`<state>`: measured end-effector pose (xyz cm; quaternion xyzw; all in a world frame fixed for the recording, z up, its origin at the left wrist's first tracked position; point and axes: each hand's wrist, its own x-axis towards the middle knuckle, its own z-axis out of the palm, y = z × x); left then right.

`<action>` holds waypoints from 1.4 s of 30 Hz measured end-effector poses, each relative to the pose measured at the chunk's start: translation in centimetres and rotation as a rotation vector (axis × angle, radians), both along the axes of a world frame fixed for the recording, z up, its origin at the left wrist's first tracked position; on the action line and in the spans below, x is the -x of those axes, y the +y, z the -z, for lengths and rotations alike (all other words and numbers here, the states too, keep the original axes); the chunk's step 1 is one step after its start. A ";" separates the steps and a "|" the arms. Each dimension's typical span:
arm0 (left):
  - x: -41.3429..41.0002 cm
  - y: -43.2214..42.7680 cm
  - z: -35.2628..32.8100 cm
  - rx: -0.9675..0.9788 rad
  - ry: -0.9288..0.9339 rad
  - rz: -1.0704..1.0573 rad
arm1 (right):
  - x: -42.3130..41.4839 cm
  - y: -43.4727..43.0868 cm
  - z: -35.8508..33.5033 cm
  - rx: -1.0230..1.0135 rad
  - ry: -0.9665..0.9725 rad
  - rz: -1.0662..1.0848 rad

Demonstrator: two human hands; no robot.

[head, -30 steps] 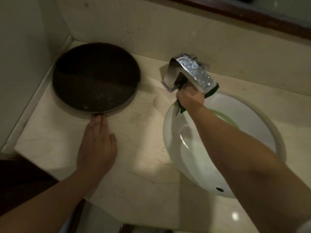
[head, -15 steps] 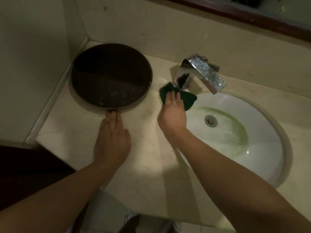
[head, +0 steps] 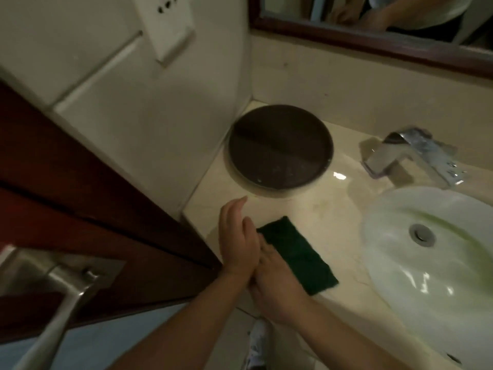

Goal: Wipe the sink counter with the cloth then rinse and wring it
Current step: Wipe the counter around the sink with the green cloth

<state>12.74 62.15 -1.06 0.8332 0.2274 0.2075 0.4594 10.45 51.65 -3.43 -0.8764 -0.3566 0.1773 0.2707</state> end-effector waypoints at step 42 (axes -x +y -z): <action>-16.5 7.1 3.2 -0.556 0.578 0.263 | -13.7 -7.4 -3.0 0.457 -0.410 0.411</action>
